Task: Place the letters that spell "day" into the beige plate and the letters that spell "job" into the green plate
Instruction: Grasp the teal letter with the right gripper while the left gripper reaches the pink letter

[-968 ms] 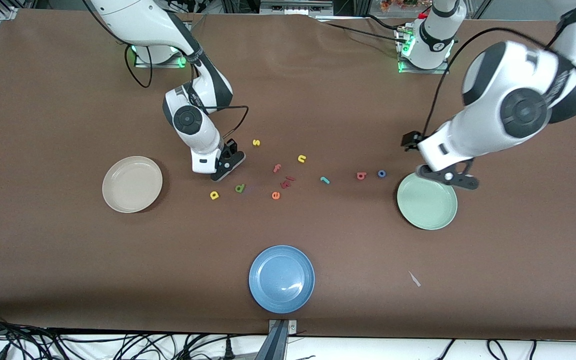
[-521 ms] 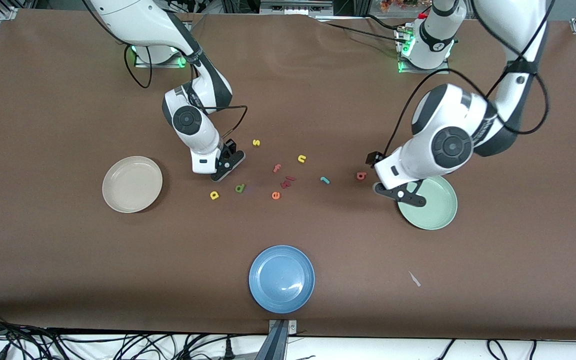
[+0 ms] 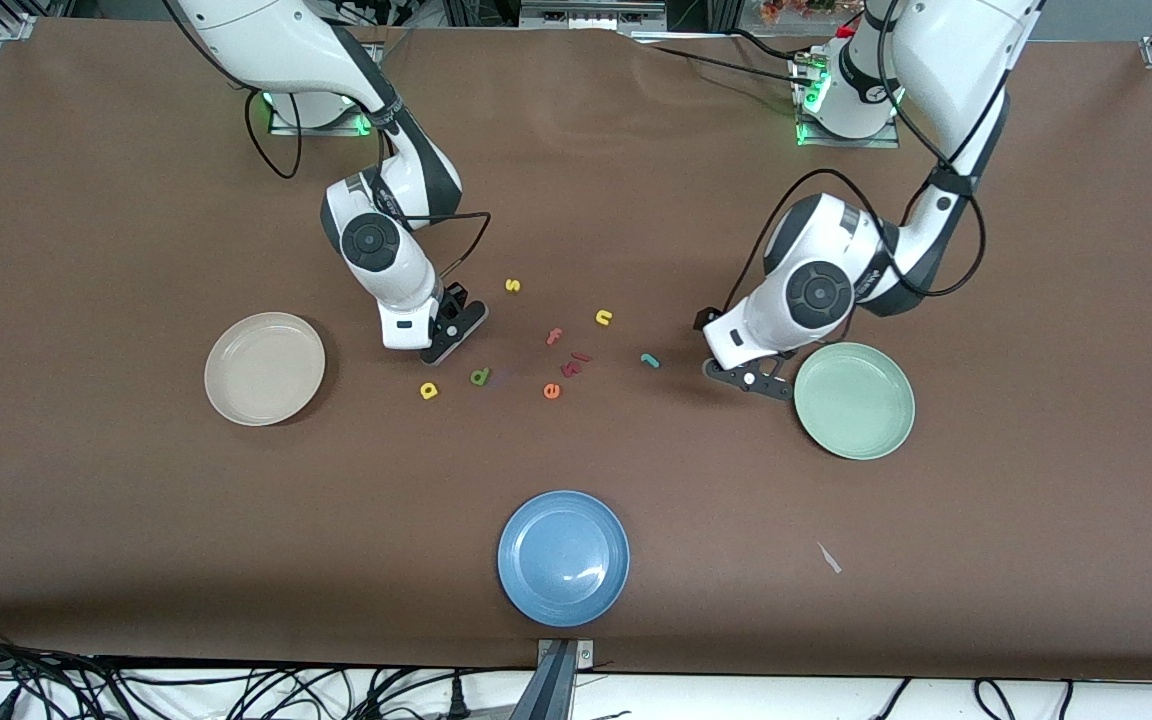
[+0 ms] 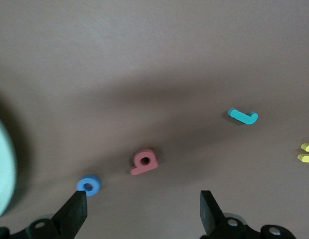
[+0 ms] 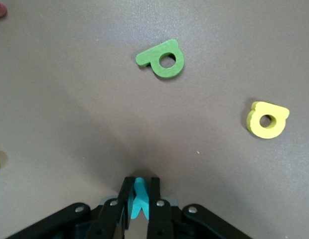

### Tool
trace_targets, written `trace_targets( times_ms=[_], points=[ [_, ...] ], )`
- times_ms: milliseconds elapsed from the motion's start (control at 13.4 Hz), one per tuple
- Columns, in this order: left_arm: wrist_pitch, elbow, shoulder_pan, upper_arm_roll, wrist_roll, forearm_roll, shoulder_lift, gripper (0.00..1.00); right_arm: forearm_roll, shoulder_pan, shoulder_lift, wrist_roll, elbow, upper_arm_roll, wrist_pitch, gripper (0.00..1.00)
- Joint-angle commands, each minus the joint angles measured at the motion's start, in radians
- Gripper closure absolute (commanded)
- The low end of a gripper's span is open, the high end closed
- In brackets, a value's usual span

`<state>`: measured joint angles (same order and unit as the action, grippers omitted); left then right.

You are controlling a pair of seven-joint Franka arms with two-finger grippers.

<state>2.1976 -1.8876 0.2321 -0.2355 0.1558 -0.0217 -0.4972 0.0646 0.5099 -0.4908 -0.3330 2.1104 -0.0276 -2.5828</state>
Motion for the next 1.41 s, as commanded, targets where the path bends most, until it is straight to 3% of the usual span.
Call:
trace_targets(
  times_ms=[0,74,298,596,893,968,1340],
  points=[
    [0.054,0.001,0.036,0.008,0.085,0.083,-0.044,0.04,-0.019,0.001,-0.012,-0.017,-0.009,-0.002,0.007,1.00],
    [0.066,0.001,0.036,0.007,0.111,0.138,-0.055,0.06,-0.019,0.001,-0.011,-0.017,-0.015,-0.002,0.021,1.00],
    [0.085,0.001,0.038,0.007,0.119,0.152,-0.081,0.15,-0.011,-0.011,0.003,-0.008,-0.116,0.003,0.189,1.00],
    [0.120,-0.001,0.033,0.008,0.119,0.154,-0.106,0.19,0.000,-0.019,0.006,0.002,-0.324,0.104,0.548,1.00],
    [0.126,-0.001,0.030,0.008,0.119,0.152,-0.116,0.58,0.000,-0.030,-0.002,-0.014,-0.334,0.250,0.581,1.00],
    [0.126,0.001,0.029,0.008,0.119,0.152,-0.116,0.62,-0.002,-0.050,-0.005,-0.018,-0.333,0.273,0.581,1.00],
    [0.126,0.001,0.027,0.008,0.119,0.152,-0.124,0.62,-0.040,-0.175,-0.061,-0.027,-0.337,0.273,0.541,1.00]
  ],
)
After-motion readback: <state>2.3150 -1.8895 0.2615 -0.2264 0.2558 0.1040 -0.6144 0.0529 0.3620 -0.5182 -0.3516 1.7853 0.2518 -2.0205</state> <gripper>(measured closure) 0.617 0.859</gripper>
